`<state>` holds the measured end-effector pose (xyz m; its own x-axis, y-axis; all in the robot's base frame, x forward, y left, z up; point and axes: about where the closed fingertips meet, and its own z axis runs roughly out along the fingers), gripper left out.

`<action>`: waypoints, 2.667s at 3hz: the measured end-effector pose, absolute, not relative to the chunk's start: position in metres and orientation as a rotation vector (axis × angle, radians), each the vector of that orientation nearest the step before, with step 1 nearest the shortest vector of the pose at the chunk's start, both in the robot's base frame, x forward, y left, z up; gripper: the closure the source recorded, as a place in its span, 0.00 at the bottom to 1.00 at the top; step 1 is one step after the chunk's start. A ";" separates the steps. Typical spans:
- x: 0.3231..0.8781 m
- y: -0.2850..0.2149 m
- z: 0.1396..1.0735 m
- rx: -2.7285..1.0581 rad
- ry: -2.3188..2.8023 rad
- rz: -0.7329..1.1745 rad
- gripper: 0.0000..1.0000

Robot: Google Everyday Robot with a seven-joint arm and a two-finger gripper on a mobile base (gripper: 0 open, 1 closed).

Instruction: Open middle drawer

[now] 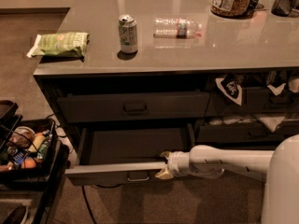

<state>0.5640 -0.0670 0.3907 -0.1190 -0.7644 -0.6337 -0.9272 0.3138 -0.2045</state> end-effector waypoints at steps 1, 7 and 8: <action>0.559 -0.072 0.388 -1.499 1.932 0.329 0.38; 0.524 -0.075 0.402 -1.561 1.998 0.307 0.00; 0.488 -0.079 0.435 -1.613 1.997 0.223 0.00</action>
Offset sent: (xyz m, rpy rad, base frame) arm -0.0625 -0.0510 -0.0559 0.0285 0.1360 0.0370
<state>0.4878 -0.0787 0.4351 -0.1216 -0.8486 -0.5148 -0.9412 0.2633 -0.2118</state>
